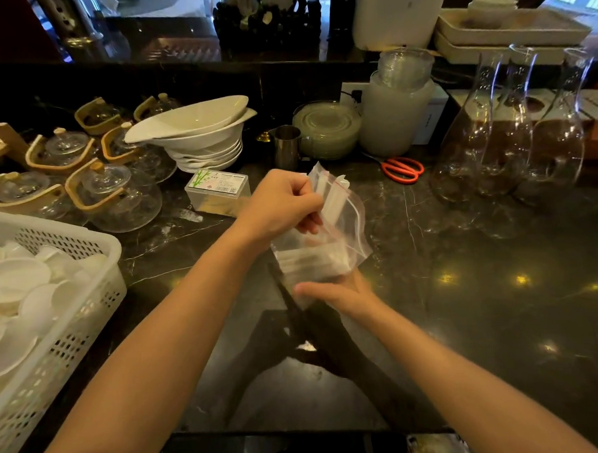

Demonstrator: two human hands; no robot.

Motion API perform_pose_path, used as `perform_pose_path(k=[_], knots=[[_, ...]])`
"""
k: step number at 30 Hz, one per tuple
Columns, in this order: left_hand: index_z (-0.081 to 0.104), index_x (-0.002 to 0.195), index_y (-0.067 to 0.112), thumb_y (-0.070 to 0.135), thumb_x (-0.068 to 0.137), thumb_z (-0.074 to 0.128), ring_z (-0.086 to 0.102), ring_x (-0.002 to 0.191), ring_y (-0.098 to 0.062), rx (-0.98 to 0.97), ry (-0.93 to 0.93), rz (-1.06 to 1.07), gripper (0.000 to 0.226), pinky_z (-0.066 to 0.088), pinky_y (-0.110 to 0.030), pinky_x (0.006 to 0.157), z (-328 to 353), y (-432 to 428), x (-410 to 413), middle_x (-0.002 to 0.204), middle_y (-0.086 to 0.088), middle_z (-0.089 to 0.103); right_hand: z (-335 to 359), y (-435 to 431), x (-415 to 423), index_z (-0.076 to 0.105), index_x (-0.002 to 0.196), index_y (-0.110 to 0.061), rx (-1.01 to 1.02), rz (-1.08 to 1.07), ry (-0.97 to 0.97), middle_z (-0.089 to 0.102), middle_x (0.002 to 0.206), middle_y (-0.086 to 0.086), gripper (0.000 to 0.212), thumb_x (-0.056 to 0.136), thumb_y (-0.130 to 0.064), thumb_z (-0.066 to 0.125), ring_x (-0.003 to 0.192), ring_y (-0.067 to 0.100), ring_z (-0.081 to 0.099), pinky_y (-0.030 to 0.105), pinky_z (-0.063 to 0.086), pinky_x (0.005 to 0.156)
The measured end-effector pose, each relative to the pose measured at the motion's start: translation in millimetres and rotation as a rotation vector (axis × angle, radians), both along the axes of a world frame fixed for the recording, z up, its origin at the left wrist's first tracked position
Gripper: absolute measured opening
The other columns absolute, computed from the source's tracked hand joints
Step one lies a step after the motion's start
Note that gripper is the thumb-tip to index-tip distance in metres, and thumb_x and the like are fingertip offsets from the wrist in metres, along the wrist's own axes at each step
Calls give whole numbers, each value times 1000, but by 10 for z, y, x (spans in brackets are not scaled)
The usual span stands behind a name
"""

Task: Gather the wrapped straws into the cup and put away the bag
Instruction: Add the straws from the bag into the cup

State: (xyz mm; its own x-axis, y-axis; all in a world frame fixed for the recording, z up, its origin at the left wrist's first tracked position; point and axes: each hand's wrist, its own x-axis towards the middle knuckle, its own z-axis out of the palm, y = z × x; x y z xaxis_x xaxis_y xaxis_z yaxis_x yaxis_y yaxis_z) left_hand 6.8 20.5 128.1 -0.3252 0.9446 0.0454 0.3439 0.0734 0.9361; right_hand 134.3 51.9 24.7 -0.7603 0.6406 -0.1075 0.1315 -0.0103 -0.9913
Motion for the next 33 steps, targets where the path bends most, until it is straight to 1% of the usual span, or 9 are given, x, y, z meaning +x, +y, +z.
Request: perform_pose_path(k=[3,7,12,15,19,22,26,30,33], knots=[[50,57,3,-3,78,55,58,41,-8,55,-36,-18,23,48,-19,45,47,44,97,40,2,59,63,-75,-128,58,96,-24,-316,-220,187,63,107,8,28,77,-5,64,100,24,61,36,52,87],[52,58,9,10,83,57,58,47,-5,107,-50,-32,25,48,-17,50,51,2,76,59,-3,61,155,-36,-244,60,89,-23,-531,-284,320,64,97,2,17,83,-7,56,97,24,62,49,52,86],[47,75,27,18,78,62,50,62,5,255,-48,361,18,43,-11,57,-193,-205,-224,75,5,51,291,73,-298,59,92,-16,-652,-289,532,73,81,0,14,84,-5,53,77,13,70,32,59,67],[44,96,30,19,74,65,52,87,-9,247,-330,601,32,40,-21,68,-436,-377,-386,94,4,52,438,159,-360,58,94,-12,-736,-317,630,70,85,5,12,85,-5,53,78,16,68,28,59,62],[40,115,30,23,59,69,53,101,-11,126,-541,270,64,43,-20,74,-776,-489,-169,111,3,52,607,173,-514,60,95,-6,-805,-260,734,70,85,8,12,85,-8,53,82,20,67,33,56,77],[49,113,26,28,54,70,59,105,-14,150,-656,83,63,50,-22,81,-827,-393,6,112,3,61,618,107,-650,59,104,-5,-844,-202,732,70,90,9,22,83,-12,56,85,20,67,33,55,81],[67,90,19,23,65,69,68,82,-12,338,-872,188,25,56,-21,69,-600,-161,-59,78,5,74,560,14,-775,58,112,-5,-916,-133,750,70,96,10,48,65,-12,67,90,20,68,34,55,84],[58,110,14,23,74,57,65,93,-12,438,-875,241,37,54,-26,84,-459,-32,-216,88,5,73,471,37,-837,73,87,-16,-900,-89,746,74,91,4,22,73,-4,61,87,14,69,26,57,77],[54,103,9,16,86,47,66,85,-12,398,-797,239,19,55,-25,77,-381,52,-376,79,4,74,422,163,-730,61,101,-18,-809,-51,667,68,95,2,33,71,-5,58,86,13,66,23,55,73]])
